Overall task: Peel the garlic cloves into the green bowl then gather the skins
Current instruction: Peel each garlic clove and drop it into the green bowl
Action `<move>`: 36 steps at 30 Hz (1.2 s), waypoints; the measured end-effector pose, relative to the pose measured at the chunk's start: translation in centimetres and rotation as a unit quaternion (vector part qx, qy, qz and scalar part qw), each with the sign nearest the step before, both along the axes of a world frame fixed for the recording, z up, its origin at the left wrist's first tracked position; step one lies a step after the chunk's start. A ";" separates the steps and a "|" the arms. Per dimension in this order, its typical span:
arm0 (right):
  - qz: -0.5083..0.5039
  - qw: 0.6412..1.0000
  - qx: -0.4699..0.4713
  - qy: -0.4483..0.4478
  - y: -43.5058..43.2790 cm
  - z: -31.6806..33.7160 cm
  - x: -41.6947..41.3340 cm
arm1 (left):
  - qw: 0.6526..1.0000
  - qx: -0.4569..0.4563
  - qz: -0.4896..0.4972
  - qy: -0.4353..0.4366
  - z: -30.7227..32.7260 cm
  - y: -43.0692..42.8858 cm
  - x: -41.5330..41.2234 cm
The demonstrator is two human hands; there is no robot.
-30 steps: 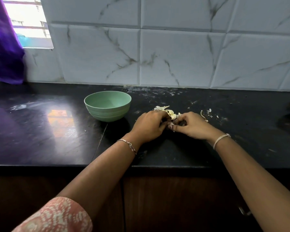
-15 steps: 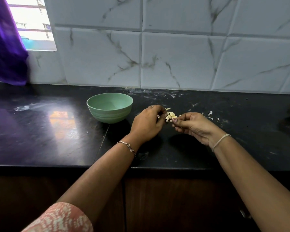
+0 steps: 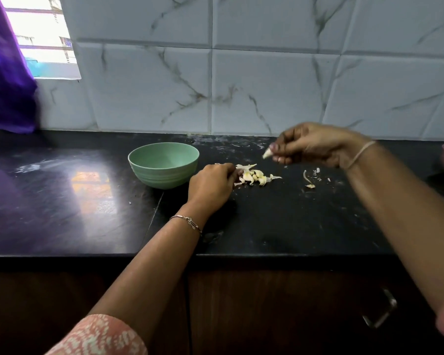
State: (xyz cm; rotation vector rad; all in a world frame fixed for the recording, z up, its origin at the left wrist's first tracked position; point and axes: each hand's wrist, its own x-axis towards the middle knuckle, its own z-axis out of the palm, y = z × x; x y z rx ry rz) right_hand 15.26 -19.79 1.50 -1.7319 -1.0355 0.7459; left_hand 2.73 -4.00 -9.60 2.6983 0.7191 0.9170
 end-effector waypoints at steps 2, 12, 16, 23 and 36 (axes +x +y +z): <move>0.006 0.999 0.016 -0.038 0.0 2.9 -0.3 | 1.000 -0.006 -0.012 0.010 -0.1 0.0 0.0; 0.028 0.945 -0.190 -0.265 2.9 -5.5 -0.6 | 1.000 -0.011 -0.013 0.004 -0.5 0.3 0.0; 0.007 0.980 -0.075 -0.185 2.6 -3.5 -0.6 | 1.000 -0.017 -0.009 -0.010 -0.6 0.4 0.1; 0.024 0.947 -0.157 -0.278 3.1 -5.1 -1.1 | 1.000 -0.007 -0.028 -0.004 -0.8 0.5 0.2; 0.020 0.979 -0.072 -0.187 3.7 -5.6 -1.2 | 0.999 -0.015 -0.028 -0.013 -0.8 0.7 -0.1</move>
